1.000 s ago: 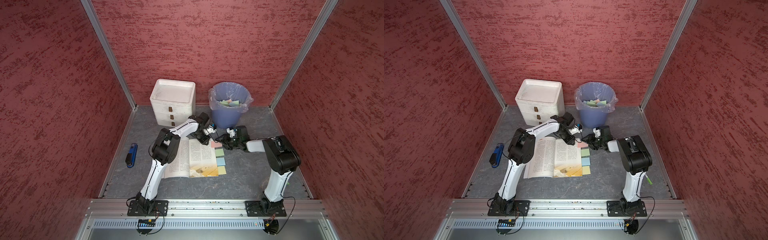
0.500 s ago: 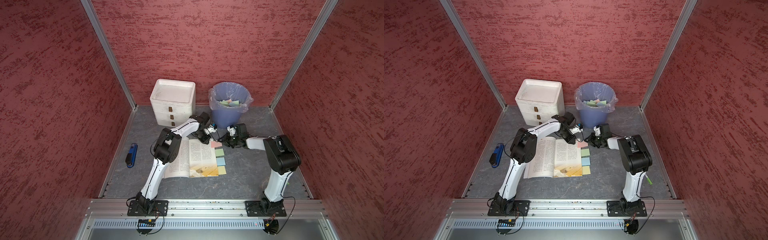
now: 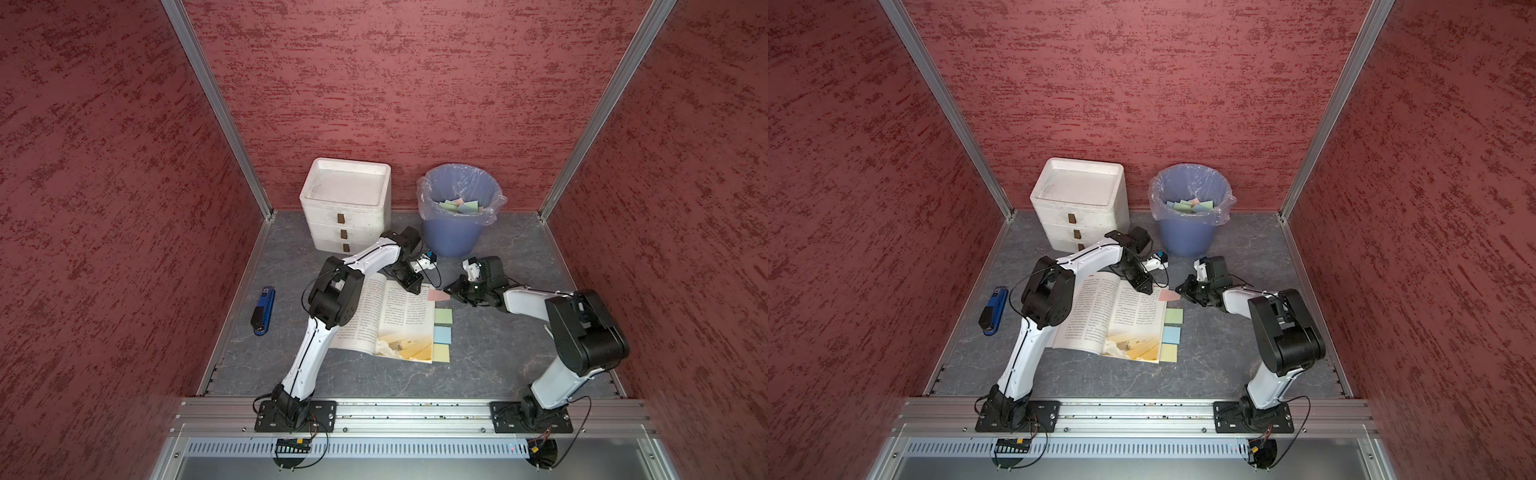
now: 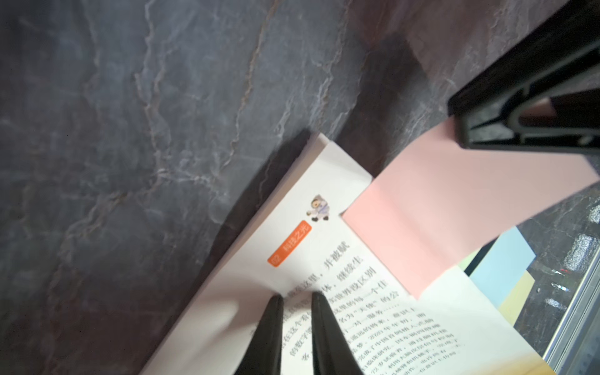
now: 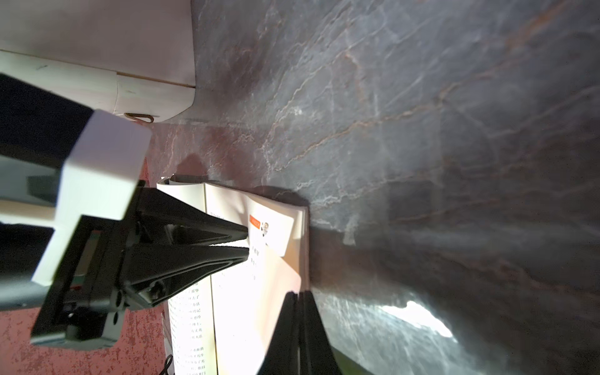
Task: Peel off the used sticky note
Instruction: Tear off the note from the book.
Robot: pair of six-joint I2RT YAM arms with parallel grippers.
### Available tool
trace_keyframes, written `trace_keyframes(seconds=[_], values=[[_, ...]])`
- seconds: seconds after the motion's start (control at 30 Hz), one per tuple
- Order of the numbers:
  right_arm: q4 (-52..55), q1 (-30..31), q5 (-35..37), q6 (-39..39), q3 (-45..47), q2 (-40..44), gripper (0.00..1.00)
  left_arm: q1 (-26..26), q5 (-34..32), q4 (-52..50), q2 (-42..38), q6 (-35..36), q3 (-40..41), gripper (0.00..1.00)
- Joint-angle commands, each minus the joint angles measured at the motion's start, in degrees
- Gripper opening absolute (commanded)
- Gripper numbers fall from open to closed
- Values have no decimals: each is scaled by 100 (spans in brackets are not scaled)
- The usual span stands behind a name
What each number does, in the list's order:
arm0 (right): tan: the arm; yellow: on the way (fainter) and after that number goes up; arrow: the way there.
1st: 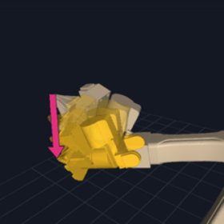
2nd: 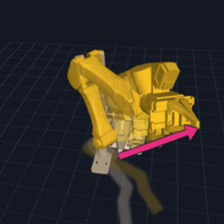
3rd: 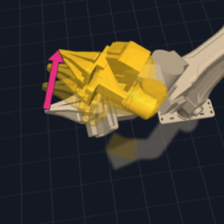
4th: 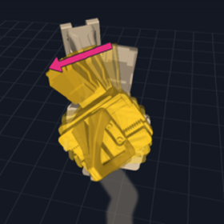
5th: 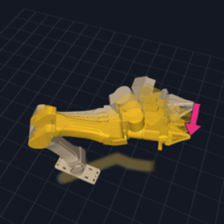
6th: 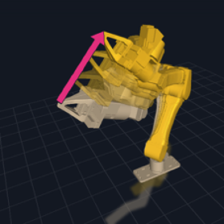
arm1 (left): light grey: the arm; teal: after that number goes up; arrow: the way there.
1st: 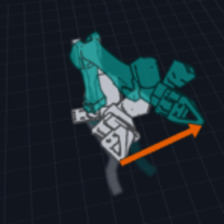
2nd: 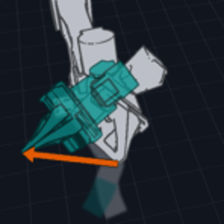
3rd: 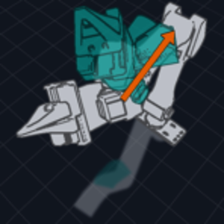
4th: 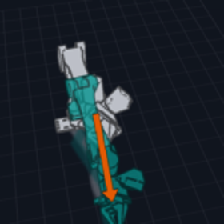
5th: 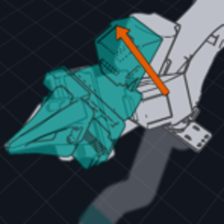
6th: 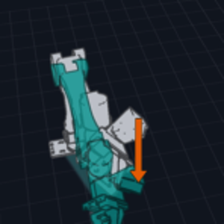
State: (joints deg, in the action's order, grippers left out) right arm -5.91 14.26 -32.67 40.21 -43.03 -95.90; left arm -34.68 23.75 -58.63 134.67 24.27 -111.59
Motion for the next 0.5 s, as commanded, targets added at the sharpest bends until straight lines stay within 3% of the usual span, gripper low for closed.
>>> trace_keyframes(seconds=[0.0,0.13,0.47], values=[[231,105,196,-194,-50,55,0,-153,95,-52,-12,38,-344,19],[457,136,285,-255,-227,33,0,-246,24,-203,211,50,-653,19],[1360,212,630,-819,-815,116,9,-232,-160,-181,180,75,-399,17]])
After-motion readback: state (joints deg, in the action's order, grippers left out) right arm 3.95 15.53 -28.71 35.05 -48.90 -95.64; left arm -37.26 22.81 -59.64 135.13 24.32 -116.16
